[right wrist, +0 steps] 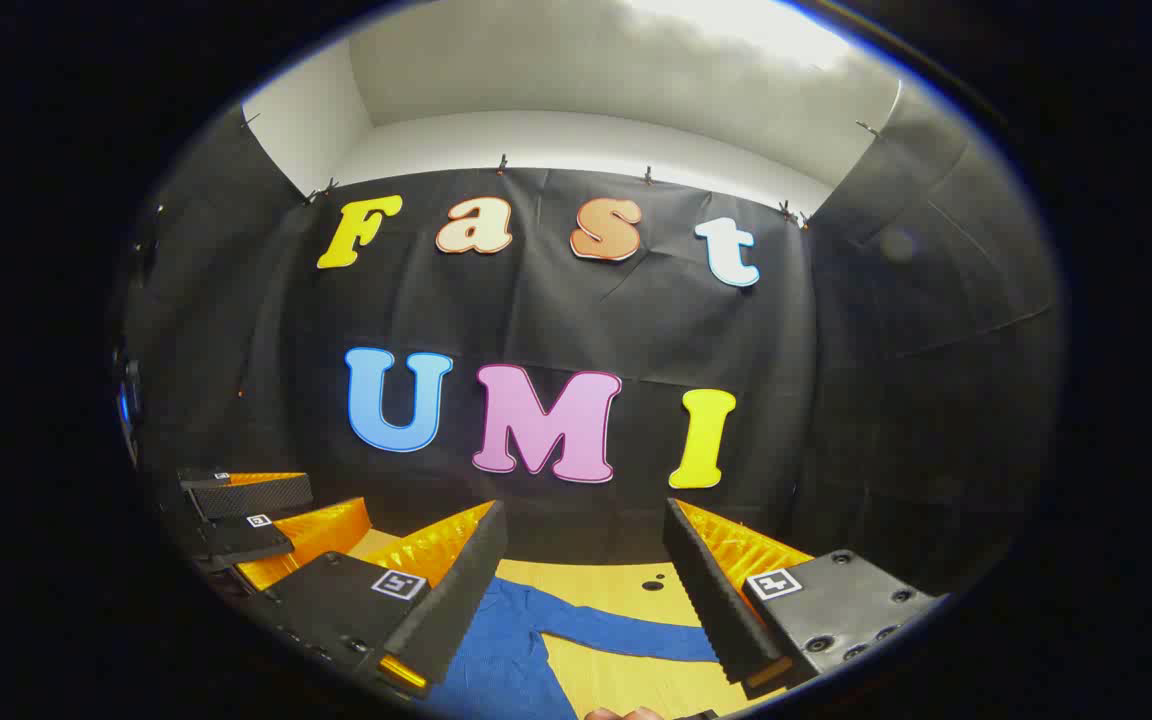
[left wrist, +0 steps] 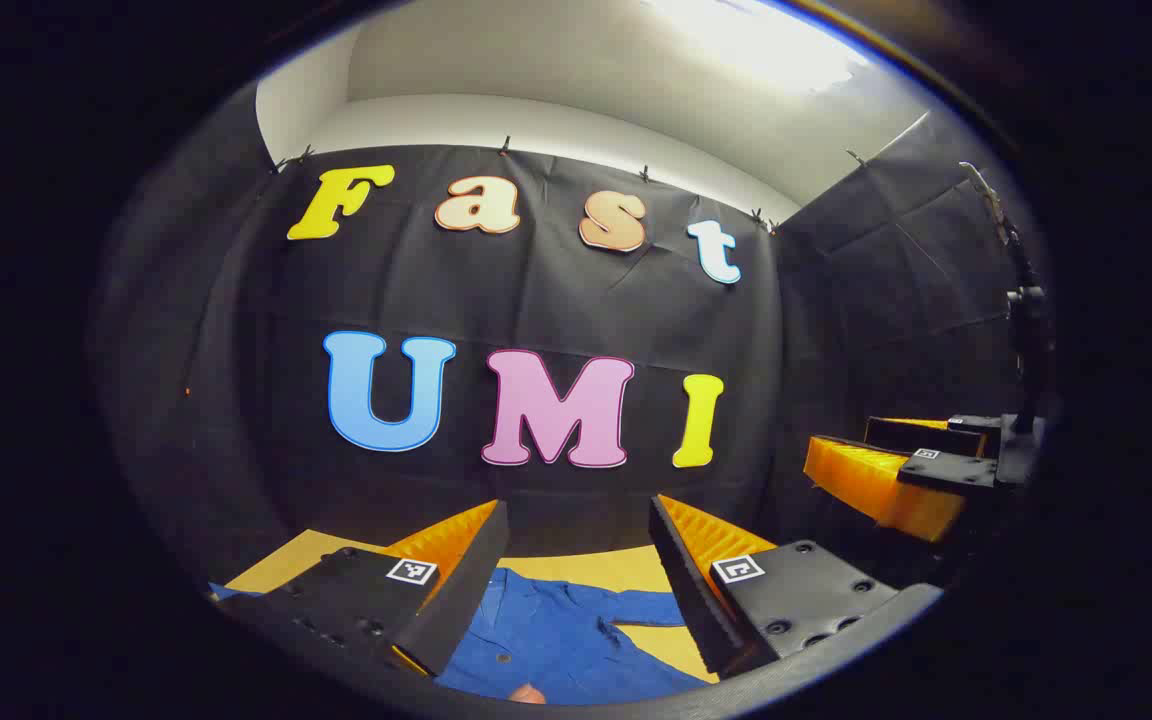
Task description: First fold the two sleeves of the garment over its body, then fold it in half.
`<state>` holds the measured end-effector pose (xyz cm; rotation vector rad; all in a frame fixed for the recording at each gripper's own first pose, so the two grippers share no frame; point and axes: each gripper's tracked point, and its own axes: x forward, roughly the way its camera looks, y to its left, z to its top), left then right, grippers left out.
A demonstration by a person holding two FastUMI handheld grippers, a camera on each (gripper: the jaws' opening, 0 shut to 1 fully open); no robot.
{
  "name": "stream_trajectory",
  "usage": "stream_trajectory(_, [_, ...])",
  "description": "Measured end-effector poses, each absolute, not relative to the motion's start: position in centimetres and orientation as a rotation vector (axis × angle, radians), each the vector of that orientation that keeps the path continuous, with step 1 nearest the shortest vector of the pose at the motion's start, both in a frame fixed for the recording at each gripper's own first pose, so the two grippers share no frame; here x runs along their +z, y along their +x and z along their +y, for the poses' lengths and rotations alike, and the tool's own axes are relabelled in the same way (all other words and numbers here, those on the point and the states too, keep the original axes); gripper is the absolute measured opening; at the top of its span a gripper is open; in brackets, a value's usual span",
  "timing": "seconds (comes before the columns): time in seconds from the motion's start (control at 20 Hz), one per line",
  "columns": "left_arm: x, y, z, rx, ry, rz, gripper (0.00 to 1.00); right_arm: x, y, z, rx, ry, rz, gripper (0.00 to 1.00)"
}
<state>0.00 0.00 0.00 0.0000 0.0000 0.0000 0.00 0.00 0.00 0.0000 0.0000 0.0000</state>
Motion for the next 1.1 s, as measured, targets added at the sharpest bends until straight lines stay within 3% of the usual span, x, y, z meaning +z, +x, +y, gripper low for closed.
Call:
stream_trajectory(0.1, [-0.3,-0.5,0.4,0.012,0.005,0.003,0.82,-0.4,0.0,0.1,0.000,0.000,0.013,0.93])
stream_trajectory(0.15, [-0.4,-0.7,0.6,0.019,0.005,0.007,0.82,-0.6,0.0,0.0,0.001,0.002,0.020,1.00])
stream_trajectory(0.75, [-1.1,-3.0,5.4,0.163,0.037,0.026,0.82,-2.1,1.9,-0.6,0.017,0.015,0.054,1.00])
stream_trajectory(1.1, [-1.5,-2.3,5.1,0.167,0.038,0.033,0.82,-2.7,2.5,-1.8,0.012,0.011,0.070,1.00])
